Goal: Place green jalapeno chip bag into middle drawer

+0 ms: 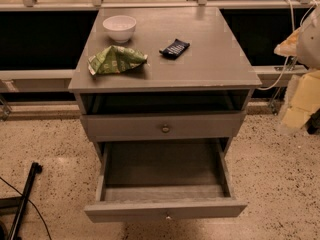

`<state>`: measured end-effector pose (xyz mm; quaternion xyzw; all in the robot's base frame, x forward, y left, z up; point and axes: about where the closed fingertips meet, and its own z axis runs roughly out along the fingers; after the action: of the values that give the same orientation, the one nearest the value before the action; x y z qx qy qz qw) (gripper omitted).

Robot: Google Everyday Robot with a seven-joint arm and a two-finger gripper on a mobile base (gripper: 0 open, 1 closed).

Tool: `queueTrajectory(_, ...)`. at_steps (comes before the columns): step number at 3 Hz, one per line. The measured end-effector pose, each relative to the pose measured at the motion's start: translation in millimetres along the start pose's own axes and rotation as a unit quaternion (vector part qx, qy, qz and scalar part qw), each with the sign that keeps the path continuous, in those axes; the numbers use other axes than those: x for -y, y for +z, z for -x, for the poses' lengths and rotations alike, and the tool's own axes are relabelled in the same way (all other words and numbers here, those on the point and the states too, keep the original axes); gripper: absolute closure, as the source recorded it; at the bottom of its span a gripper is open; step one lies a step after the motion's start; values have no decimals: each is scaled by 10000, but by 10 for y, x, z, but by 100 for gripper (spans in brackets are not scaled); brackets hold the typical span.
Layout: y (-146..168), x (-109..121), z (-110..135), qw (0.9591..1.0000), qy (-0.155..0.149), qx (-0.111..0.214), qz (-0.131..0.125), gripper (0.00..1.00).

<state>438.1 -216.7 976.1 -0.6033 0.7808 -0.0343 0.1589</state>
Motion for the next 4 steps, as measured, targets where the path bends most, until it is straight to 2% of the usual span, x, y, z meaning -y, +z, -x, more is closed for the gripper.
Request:
queueTrajectory(1,0,0,1,10000,-1,0,0,0)
queueTrajectory(2,175,-103,659,9968,-747,182,233,0)
queueTrajectory(3,193,-335,1404,9812,-1787,692,225,0)
queueTrajectory(4,145,-375,1552,9729,-2153,828,130,0)
